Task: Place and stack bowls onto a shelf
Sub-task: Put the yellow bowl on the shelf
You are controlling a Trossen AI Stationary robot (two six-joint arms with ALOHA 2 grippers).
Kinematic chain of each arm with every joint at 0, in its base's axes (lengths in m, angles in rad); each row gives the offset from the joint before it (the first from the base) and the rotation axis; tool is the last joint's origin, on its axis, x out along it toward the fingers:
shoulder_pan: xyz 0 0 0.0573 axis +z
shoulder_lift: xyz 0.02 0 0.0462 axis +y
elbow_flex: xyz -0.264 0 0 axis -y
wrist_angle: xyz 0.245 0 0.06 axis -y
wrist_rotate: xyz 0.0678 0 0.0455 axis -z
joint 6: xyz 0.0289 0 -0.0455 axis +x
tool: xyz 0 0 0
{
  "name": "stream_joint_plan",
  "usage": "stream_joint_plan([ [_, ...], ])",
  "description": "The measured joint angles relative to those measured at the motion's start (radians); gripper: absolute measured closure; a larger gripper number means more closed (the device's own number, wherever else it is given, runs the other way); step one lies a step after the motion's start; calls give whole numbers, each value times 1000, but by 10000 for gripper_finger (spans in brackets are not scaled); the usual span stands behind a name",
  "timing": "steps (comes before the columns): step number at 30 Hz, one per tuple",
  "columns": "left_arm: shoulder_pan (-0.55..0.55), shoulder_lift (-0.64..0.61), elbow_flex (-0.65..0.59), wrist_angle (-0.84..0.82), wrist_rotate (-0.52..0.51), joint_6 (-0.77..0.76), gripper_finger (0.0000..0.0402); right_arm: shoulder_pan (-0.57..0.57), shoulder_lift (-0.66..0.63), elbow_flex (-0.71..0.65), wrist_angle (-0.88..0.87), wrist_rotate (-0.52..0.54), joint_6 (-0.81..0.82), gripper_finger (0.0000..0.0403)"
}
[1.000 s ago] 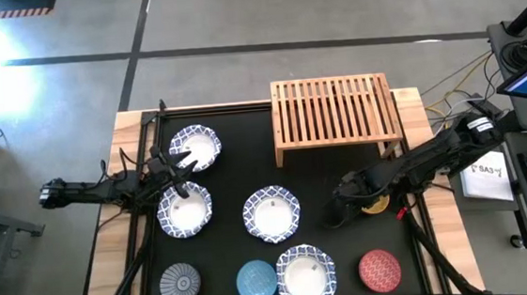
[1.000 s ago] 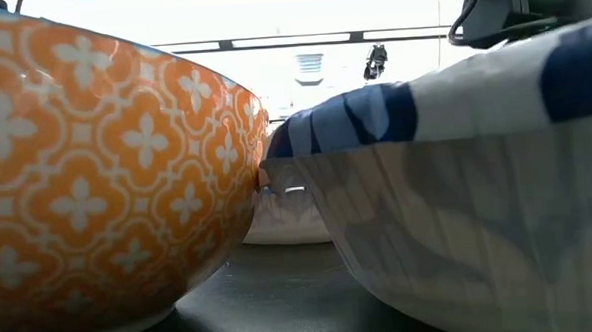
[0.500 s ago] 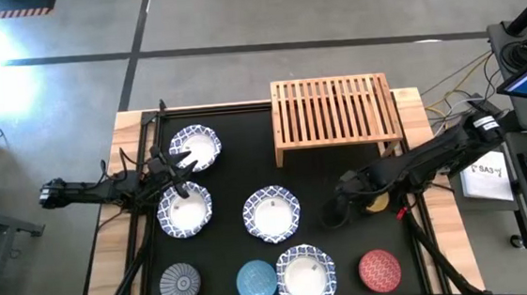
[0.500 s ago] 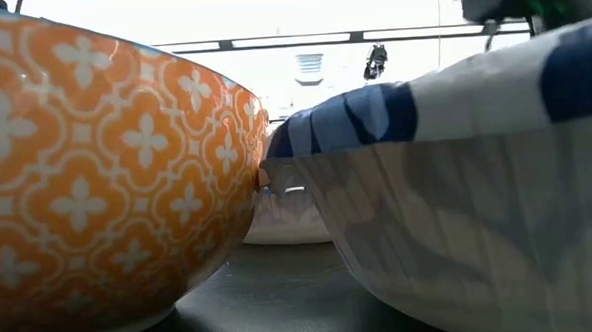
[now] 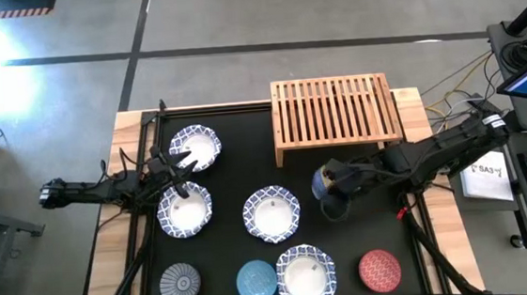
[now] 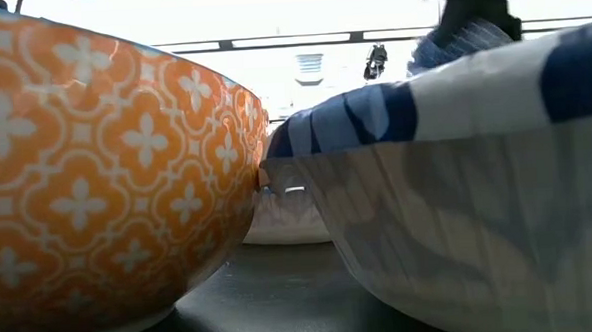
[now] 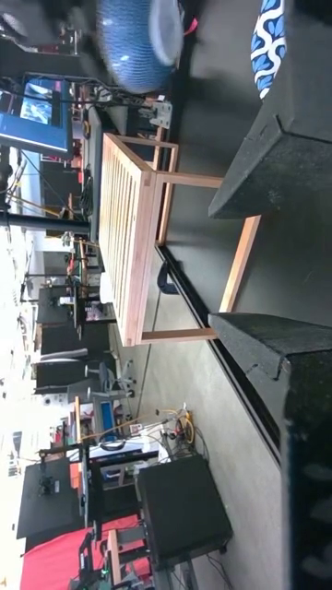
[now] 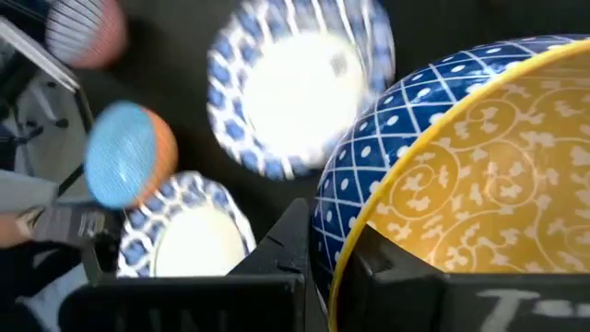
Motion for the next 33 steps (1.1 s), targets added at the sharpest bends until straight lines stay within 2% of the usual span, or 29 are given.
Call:
stream_joint_plan([
  [8, 0, 1, 0, 0, 0, 0, 242, -4, 64, 204, -22, 155, -221, 391],
  [12, 0, 1, 0, 0, 0, 0, 242, -18, 99, 296, -161, 250, -262, 391],
  [16, 0, 1, 0, 0, 0, 0, 242, -40, 131, 380, -355, 365, -253, 391],
  [20, 0, 1, 0, 0, 0, 0, 242, -69, 153, 434, -538, 421, -188, 391],
  [26, 0, 1, 0, 0, 0, 0, 242, -114, 163, 462, -747, 452, -83, 390],
  [33, 0, 1, 0, 0, 0, 0, 242, -189, 158, 457, -889, 451, -27, 390],
])
